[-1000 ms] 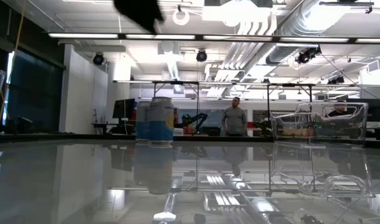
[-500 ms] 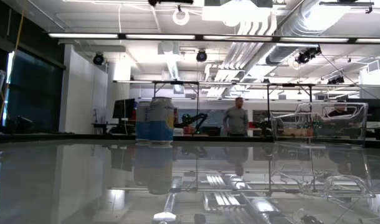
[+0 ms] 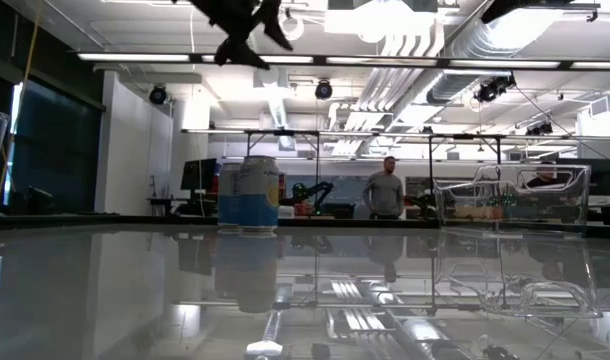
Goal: Sort soda cans
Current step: Put the top blue-white soda can into the top transparent bin
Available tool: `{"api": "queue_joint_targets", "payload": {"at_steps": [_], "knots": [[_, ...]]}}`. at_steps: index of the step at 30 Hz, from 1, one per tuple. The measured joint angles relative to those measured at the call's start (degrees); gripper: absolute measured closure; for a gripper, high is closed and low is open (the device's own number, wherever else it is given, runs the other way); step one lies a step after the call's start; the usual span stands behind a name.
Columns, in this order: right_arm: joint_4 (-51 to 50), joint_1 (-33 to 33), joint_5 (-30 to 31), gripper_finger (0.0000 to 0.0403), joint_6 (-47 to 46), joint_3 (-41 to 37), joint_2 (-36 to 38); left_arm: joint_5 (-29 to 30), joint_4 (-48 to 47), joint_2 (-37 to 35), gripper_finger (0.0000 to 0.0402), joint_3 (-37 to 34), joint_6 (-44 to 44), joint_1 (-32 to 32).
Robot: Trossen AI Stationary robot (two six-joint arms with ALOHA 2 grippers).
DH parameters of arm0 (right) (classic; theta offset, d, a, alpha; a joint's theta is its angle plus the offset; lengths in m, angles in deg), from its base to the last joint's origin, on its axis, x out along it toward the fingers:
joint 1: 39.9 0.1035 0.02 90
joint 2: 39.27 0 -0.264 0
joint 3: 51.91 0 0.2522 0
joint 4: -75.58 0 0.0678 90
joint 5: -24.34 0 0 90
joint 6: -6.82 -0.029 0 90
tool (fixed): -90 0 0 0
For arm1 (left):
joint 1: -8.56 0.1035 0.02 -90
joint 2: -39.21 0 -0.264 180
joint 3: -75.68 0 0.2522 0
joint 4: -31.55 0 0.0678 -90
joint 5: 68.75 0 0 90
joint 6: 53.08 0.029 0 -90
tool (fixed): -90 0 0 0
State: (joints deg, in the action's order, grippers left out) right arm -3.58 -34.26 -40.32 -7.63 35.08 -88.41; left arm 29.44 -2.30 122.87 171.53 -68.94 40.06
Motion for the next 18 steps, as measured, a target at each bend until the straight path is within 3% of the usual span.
{"api": "queue_joint_targets", "payload": {"at_steps": [2,5,10,15,18], "knots": [[3.77,-1.68,-2.36,0.0085,0.77,-2.78,1.37,-5.33,-2.73,0.02,0.0092,0.01,12.85,2.97],[6.92,-3.57,-4.34,0.0085,1.96,-4.69,1.64,-6.75,-16.36,0.68,0.0092,3.04,29.69,6.10],[9.90,-6.73,-4.38,0.0085,3.39,-4.75,-0.43,-7.94,-41.41,8.37,0.0092,10.16,31.24,11.57],[15.18,-9.87,-4.46,0.0085,5.64,-4.75,-2.59,-9.74,-49.05,15.45,0.0091,11.18,41.41,11.78],[16.90,-11.59,-4.80,0.0085,5.56,-4.75,-3.76,-7.48,-50.26,18.68,0.0085,11.07,47.59,11.42]]}}
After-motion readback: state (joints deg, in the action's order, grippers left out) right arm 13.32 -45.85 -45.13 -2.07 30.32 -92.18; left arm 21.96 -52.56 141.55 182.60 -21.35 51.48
